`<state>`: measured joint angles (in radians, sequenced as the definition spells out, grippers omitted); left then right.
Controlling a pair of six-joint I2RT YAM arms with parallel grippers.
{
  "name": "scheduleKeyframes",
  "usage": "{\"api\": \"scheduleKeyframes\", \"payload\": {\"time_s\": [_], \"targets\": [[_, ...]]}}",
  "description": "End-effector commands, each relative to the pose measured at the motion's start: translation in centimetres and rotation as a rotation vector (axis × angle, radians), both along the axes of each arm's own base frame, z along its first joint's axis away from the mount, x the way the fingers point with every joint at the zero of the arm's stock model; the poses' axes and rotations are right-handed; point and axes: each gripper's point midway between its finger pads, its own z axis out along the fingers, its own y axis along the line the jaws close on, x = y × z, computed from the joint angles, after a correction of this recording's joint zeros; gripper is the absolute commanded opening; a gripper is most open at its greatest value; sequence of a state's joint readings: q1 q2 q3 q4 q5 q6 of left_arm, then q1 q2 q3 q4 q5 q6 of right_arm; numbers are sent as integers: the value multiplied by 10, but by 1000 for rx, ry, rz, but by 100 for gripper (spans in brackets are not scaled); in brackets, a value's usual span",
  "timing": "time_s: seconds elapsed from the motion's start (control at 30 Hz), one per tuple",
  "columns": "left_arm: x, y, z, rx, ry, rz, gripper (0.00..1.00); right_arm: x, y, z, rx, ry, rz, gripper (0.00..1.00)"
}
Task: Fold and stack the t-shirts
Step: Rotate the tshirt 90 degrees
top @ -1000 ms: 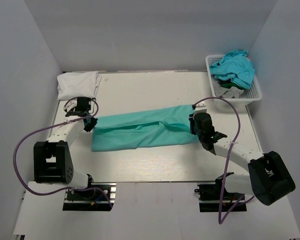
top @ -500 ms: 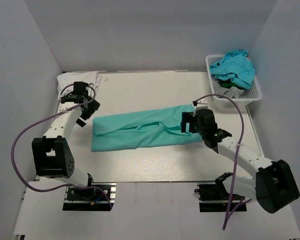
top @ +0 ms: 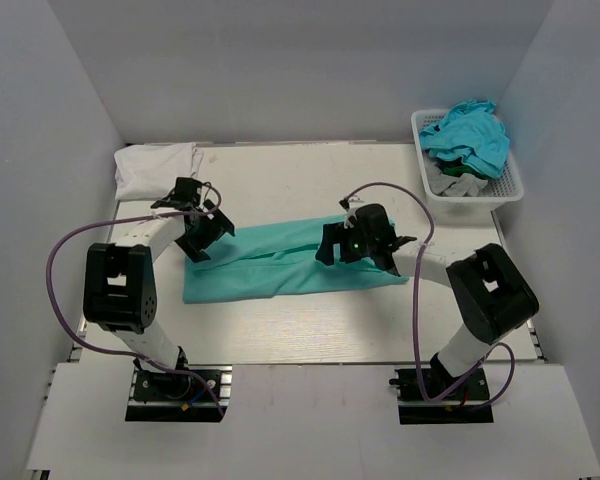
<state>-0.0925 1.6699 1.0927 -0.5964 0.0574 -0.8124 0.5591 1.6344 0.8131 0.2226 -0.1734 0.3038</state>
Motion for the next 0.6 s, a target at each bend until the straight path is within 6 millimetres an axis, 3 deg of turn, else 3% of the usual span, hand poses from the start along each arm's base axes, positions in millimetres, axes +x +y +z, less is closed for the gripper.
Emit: {"api": "scheduleKeyframes", "payload": {"time_s": [0.0,0.13,0.27,0.3,0.33,0.43,0.47,0.53,0.57], "targets": [[-11,16,-7,74,25,49,100,-17,-6,-12,14,96,-31,90],[-27,23,-25,128,105,65,100,-34,-27,-42,-68,213,-102,90],[-53,18,-41,184,183,33,98,-23,-40,-51,-145,235,-192,90],[-62,15,-47,189,204,19,96,-22,-45,-62,-177,262,-211,90],[-72,13,-53,198,243,4,95,-8,-42,-54,-182,244,-229,90],[-107,2,-69,220,353,-65,85,13,-38,-54,-181,268,-267,90],[-121,-7,-75,216,392,-105,73,18,-37,-53,-176,270,-275,90],[-152,-22,-83,156,465,-193,64,50,-27,-41,-139,211,-283,90],[-162,-30,-84,127,486,-236,56,60,-28,-47,-149,209,-284,90]]}}
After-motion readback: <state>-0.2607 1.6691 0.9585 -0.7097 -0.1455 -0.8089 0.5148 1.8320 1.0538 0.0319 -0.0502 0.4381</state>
